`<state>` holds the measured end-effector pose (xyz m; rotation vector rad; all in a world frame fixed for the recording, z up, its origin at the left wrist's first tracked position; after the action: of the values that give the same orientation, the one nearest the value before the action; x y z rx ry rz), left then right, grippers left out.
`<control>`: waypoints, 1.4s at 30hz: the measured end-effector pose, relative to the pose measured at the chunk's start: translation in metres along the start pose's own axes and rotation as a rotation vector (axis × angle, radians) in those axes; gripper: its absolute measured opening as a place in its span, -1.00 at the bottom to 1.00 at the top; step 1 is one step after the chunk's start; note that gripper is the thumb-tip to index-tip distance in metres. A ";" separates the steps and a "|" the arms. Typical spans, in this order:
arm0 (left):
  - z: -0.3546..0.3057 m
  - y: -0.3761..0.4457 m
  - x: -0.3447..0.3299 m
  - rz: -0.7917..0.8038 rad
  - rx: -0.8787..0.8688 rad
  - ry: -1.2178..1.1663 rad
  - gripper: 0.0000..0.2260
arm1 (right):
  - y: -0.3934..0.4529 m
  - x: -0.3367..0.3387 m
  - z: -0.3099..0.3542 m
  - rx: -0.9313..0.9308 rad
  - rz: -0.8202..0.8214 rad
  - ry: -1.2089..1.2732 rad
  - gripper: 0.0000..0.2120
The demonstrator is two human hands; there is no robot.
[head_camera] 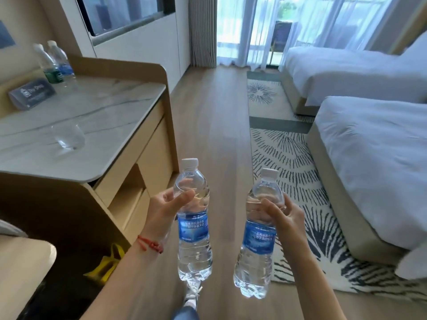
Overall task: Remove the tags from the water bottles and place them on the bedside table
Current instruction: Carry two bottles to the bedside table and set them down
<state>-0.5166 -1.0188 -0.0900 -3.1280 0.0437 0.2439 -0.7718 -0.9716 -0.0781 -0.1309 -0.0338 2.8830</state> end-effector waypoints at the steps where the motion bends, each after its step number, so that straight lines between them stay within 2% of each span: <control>1: 0.000 0.015 -0.001 0.013 0.001 -0.001 -0.32 | 0.013 -0.002 0.001 0.003 -0.013 -0.008 -0.59; 6: 0.003 0.104 0.000 0.059 0.020 -0.013 -0.25 | 0.089 -0.025 0.008 0.033 -0.044 -0.032 -0.56; 13: -0.005 0.247 0.018 0.058 0.024 -0.015 -0.47 | 0.220 -0.077 0.019 0.034 -0.051 -0.033 -0.52; 17: -0.002 0.315 0.017 0.077 0.035 -0.017 -0.40 | 0.282 -0.098 0.016 0.033 -0.042 -0.046 -0.52; 19: 0.004 0.344 0.012 0.087 0.047 -0.024 -0.44 | 0.312 -0.102 0.013 0.026 -0.045 -0.063 -0.51; 22: 0.016 0.390 -0.001 0.103 0.065 -0.018 -0.51 | 0.361 -0.100 0.008 0.014 -0.050 -0.074 -0.53; 25: 0.030 0.438 -0.016 0.100 0.090 -0.029 -0.55 | 0.414 -0.094 -0.001 -0.010 -0.046 -0.072 -0.64; 29: 0.045 0.513 -0.040 0.089 0.095 -0.025 -0.57 | 0.492 -0.081 -0.006 0.003 -0.050 -0.082 -0.55; 34: 0.051 0.625 -0.083 0.078 0.100 -0.009 -0.45 | 0.614 -0.060 0.003 -0.012 -0.053 -0.088 -0.51; 40: 0.047 0.749 -0.124 0.053 0.093 0.010 -0.42 | 0.745 -0.049 0.026 0.011 -0.016 -0.109 -0.54; 42: 0.049 0.784 -0.134 0.058 0.097 0.001 -0.48 | 0.781 -0.047 0.023 0.001 -0.017 -0.113 -0.60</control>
<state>-0.6783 -1.7989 -0.1193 -3.0334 0.1424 0.2327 -0.9249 -1.7392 -0.0779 0.0318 -0.0546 2.8705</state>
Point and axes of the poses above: each hand's wrist, its own y-axis towards the middle knuckle, its own x-axis out of the back of the hand, z = x × y, the point moved 10 cm from there along y, towards the middle knuckle, and after that the axes turned 4 degrees about -x, right-handed, at the moved point
